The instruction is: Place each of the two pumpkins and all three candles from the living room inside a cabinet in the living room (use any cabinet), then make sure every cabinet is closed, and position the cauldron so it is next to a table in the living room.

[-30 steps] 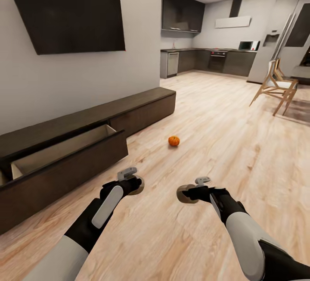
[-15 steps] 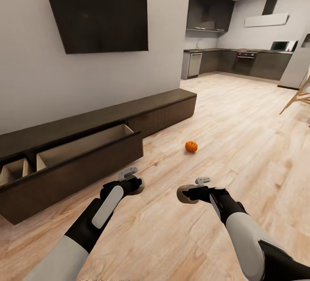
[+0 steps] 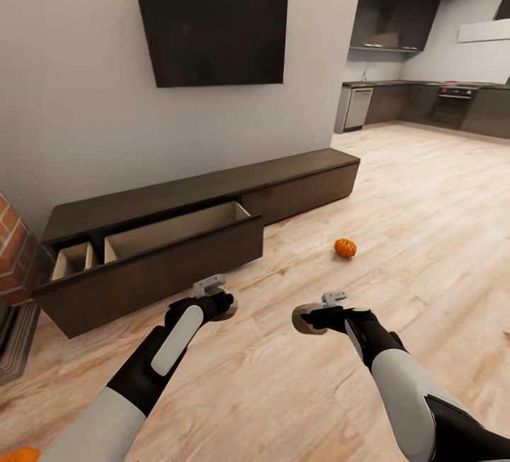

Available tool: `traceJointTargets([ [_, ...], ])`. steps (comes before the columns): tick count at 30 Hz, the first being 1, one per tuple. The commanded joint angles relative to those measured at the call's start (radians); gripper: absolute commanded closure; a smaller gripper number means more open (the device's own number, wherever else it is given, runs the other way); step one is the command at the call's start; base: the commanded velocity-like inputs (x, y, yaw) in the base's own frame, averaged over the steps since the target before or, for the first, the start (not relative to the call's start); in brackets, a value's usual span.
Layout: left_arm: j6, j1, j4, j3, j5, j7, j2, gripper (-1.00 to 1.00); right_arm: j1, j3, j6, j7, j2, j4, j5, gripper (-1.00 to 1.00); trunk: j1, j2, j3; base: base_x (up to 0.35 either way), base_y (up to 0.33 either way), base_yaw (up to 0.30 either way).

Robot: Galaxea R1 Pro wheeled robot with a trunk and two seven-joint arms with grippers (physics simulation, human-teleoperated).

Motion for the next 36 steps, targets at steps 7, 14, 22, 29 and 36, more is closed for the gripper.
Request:
traceJointTargets([
  [7, 0.001, 0.0, -0.001, 0.0, -0.001, -0.001, 0.001, 1.0, 0.0, -0.001, -0.001, -0.001, -0.001, -0.002, -0.004, 1.0, 0.0, 0.0, 0.0, 0.068, -0.101, 0.15],
  [14, 0.001, 0.0, -0.002, 0.0, 0.0, -0.001, 0.001, 1.0, 0.005, 0.0, -0.001, -0.003, 0.0, -0.002, -0.004, 1.0, 0.0, 0.0, 0.002, 0.112, -0.137, 0.194],
  [22, 0.001, 0.0, -0.001, 0.0, 0.0, -0.001, 0.001, 1.0, 0.006, 0.0, -0.001, -0.005, 0.013, -0.002, -0.003, 1.0, 0.0, 0.0, 0.005, 0.114, -0.128, 0.288],
  [29, 0.001, 0.0, 0.0, 0.0, 0.0, -0.001, 0.001, 1.0, 0.006, 0.0, -0.001, -0.015, 0.014, -0.002, -0.003, 1.0, 0.0, 0.0, 0.008, 0.114, -0.043, 0.292],
  [36, 0.001, 0.0, 0.0, 0.0, 0.0, -0.001, 0.001, 1.0, 0.006, 0.0, -0.001, -0.04, 0.015, -0.002, -0.003, 1.0, 0.0, 0.0, 0.011, 0.114, -0.001, 0.292],
])
